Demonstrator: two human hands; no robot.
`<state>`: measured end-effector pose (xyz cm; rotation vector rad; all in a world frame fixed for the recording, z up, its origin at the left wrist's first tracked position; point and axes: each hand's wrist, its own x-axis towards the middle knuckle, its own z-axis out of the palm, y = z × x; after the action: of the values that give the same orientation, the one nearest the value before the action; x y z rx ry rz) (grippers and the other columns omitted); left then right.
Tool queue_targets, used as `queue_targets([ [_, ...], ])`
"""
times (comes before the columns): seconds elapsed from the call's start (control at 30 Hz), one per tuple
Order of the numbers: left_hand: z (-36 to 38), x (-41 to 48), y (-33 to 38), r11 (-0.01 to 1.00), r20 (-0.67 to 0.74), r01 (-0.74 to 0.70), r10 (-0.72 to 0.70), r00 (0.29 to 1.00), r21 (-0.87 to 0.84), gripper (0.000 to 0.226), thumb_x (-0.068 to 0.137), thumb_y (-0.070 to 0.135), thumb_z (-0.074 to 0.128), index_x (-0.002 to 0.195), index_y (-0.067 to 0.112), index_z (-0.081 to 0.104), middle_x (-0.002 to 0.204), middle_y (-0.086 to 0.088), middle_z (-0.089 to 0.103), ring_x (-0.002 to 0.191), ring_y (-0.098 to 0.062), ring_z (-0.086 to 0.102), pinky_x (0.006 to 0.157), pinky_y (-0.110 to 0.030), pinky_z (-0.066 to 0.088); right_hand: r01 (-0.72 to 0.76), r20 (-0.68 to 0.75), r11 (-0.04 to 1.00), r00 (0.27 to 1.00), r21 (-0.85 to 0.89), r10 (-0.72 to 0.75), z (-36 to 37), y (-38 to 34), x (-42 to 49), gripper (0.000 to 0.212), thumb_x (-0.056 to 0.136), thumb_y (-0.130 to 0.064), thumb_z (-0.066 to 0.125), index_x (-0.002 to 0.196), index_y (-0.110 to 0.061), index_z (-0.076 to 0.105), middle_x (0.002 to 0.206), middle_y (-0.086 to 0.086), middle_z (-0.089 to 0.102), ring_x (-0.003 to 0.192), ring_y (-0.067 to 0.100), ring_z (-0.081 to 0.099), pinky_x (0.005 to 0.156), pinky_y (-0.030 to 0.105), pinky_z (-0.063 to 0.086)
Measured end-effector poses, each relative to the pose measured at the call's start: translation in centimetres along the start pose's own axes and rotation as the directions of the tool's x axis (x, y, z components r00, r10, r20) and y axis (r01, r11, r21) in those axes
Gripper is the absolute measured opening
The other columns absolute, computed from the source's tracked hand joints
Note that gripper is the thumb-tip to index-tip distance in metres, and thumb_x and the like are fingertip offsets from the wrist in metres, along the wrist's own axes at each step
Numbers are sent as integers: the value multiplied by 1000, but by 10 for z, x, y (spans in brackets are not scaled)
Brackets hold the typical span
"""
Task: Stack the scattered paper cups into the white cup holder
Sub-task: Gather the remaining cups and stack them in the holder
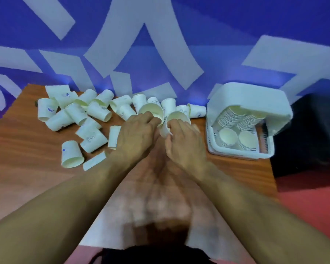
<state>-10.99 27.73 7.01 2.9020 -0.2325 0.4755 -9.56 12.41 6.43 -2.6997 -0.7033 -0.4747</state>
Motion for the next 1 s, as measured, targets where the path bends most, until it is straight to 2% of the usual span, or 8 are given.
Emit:
queue_targets([
  [0.1,15,24,65,997,3,-45,46,999,-63,10,86,20,66,93,14,71,84,-7,64,68,-34,56,57,-35,42,-48,-35,998,998,-40,46,-32,61,-23,18,76,-18,54,92,-12,59,82,5,61,75,30,55,67,38,36],
  [0.27,39,55,145,986,37,-139,143,989,-93,7,84,23,66,87,16,66,80,-4,60,68,-30,55,58,-30,30,-166,-45,981,986,-98,162,-63,145,-53,24,78,-23,46,96,-14,58,85,3,61,78,28,55,73,38,37],
  [0.4,60,72,182,976,65,-172,182,981,-132,11,89,24,60,91,17,67,81,-4,63,74,-31,60,61,-33,40,-272,-61,960,962,-74,268,-67,193,-64,18,77,-18,45,90,-12,57,77,3,58,72,29,53,72,40,40],
  [0.53,73,86,199,974,106,-172,188,976,-146,8,84,20,62,89,17,67,78,-5,64,71,-32,60,57,-34,43,-358,-69,932,933,-51,354,-59,229,-66,12,74,-9,56,86,-12,56,74,2,56,69,29,50,79,45,40],
  [0.7,95,102,202,966,170,-176,209,963,-190,17,81,17,60,95,15,69,82,-7,66,76,-35,61,63,-41,50,-394,-43,917,919,-68,392,-39,258,-64,18,75,-7,60,91,-13,59,77,3,59,72,28,52,71,37,33],
  [0.87,125,115,205,955,225,-240,275,935,-172,16,79,17,61,92,15,70,78,-6,66,71,-34,61,61,-37,48,-390,40,917,918,-88,394,-18,275,-65,17,75,-7,56,91,-13,59,74,3,58,71,30,55,87,49,41],
  [1.0,147,116,206,948,294,-262,306,905,-179,22,83,22,55,98,17,69,85,-5,68,76,-35,63,61,-37,49,-378,118,919,913,-111,390,-3,285,-68,18,73,-8,58,91,-12,59,75,4,60,72,30,56,76,42,43],
])
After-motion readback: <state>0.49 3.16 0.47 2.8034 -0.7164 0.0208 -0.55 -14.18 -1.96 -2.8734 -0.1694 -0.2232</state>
